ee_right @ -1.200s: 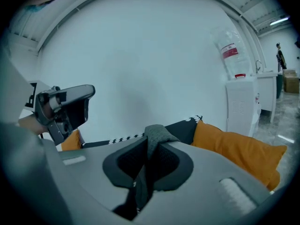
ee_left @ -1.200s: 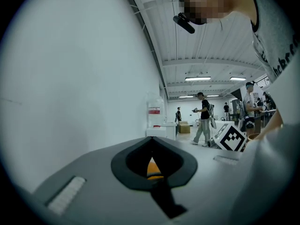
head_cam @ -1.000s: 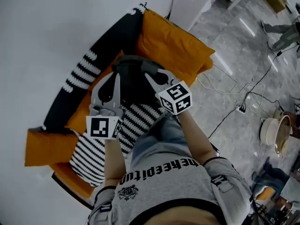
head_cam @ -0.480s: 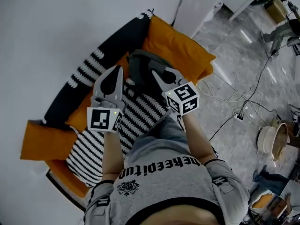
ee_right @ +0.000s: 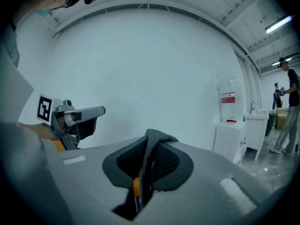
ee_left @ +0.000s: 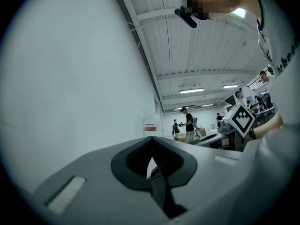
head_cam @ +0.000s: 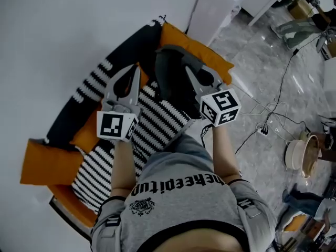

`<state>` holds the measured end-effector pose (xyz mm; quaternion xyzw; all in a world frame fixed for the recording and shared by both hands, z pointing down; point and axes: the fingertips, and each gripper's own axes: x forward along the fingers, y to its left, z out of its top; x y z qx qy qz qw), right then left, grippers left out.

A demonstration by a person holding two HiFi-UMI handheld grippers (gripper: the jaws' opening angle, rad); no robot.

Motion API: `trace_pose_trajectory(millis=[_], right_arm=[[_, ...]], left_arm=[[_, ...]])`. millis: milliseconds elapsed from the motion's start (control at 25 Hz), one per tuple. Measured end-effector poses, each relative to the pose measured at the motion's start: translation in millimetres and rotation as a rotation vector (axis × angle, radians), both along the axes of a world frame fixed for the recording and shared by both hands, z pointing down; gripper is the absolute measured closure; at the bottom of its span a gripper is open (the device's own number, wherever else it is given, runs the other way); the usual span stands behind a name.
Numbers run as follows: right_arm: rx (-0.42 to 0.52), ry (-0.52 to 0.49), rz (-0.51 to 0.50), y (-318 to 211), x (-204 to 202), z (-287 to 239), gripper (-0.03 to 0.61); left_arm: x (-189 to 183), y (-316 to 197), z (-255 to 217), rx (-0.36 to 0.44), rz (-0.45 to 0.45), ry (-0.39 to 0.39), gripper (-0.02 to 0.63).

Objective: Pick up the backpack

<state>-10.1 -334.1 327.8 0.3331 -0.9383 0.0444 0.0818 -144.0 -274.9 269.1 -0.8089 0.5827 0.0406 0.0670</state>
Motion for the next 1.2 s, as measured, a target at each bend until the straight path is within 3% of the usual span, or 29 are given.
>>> trace_pose_trajectory(millis=[600, 1200], right_arm=[[0.143, -0.07, 0.041, 1, 24, -62, 0.545], [0.154, -0.123, 0.057, -2, 31, -67, 0.541]], left_arm=[[20, -14, -20, 0.026, 0.046, -0.031, 0.598], [23, -21, -17, 0.01, 0.046, -0.043, 0.597]])
